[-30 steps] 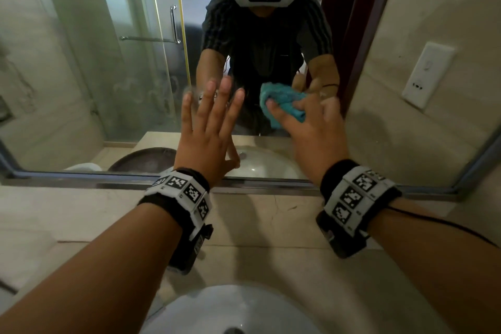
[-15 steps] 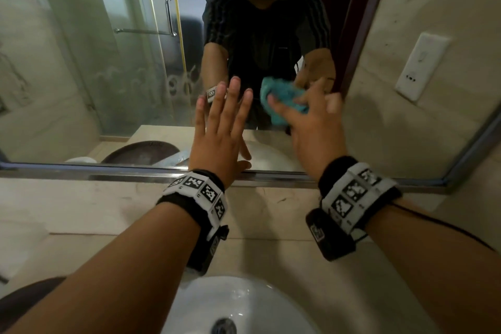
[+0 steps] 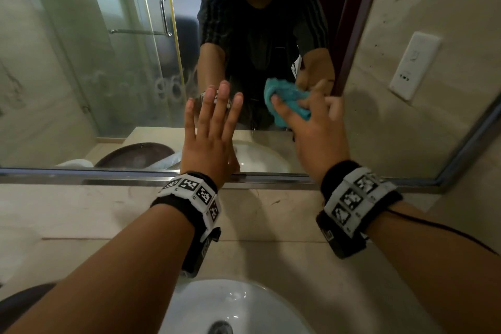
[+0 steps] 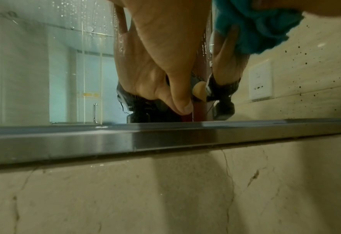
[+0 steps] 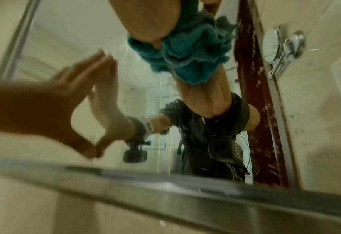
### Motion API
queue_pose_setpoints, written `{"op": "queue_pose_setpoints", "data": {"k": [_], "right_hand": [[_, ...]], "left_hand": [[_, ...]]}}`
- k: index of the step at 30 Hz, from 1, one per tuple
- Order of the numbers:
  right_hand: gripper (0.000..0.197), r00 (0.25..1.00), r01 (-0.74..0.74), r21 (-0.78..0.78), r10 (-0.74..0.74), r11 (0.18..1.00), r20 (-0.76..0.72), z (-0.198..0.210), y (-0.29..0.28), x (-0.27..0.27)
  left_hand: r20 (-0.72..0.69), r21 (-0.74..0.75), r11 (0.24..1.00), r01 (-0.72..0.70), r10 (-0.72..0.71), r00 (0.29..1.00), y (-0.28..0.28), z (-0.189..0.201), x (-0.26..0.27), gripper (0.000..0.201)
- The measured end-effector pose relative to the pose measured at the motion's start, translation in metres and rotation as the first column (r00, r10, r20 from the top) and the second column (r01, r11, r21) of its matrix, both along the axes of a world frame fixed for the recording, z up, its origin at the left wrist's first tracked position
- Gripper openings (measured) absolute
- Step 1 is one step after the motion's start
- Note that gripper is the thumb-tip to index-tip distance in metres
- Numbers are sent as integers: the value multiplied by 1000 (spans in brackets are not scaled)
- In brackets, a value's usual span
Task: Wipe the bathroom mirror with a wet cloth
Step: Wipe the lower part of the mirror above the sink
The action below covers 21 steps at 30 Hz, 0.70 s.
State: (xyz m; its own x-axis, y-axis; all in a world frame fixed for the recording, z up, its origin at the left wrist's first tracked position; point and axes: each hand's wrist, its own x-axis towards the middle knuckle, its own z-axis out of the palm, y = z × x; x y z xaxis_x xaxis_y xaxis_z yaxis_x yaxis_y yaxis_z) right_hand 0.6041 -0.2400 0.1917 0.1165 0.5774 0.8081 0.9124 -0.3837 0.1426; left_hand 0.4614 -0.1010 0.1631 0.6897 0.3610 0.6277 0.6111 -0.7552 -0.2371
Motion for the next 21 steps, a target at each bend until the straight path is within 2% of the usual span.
{"op": "queue_pose_setpoints", "data": {"k": [1, 2, 4, 6, 8, 11, 13, 15, 18, 19, 21], "right_hand": [[35, 999, -20, -91, 16, 996, -41, -16, -3, -2], [39, 995, -68, -171, 55, 983, -79, -31, -6, -4], [62, 995, -89, -341, 100, 936, 16, -47, -16, -9], [73, 989, -119, -358, 142, 926, 38, -42, -20, -7], [69, 988, -138, -249, 152, 959, 36, -15, -18, -7], [51, 986, -156, 14, 155, 988, 53, 30, -13, 0], [40, 990, -140, 92, 139, 986, 22, 30, -6, 4], [30, 991, -129, -13, 130, 992, 22, 1, -5, 3], [42, 975, -122, -333, 175, 935, 133, -49, -24, 4], [48, 970, -119, -399, 192, 909, 147, -53, -30, 4], [53, 981, -107, -423, 166, 900, 104, -40, -30, 0]], "left_hand": [[5, 5, 1000, 2, -2, 1000, 1, 0, 0, 134], [4, 3, 1000, 4, -4, 1000, 0, 1, 0, 134], [-8, -19, 1000, 19, -19, 1000, -1, 2, -1, 134], [2, -30, 999, 28, -28, 1000, -2, 3, -1, 133], [17, -28, 999, 31, -30, 999, -3, 3, -1, 132], [7, -13, 1000, 3, -3, 1000, -3, 3, -1, 137], [-11, -5, 1000, -1, 1, 1000, -1, 3, -1, 138], [1, -6, 1000, 19, -19, 1000, 1, 2, -1, 136], [9, -16, 999, 32, -32, 999, 1, 3, -1, 136], [-6, -20, 1000, 19, -19, 1000, 0, 3, -1, 138], [-29, -24, 1000, -1, 1, 1000, -1, 4, -1, 141]]}}
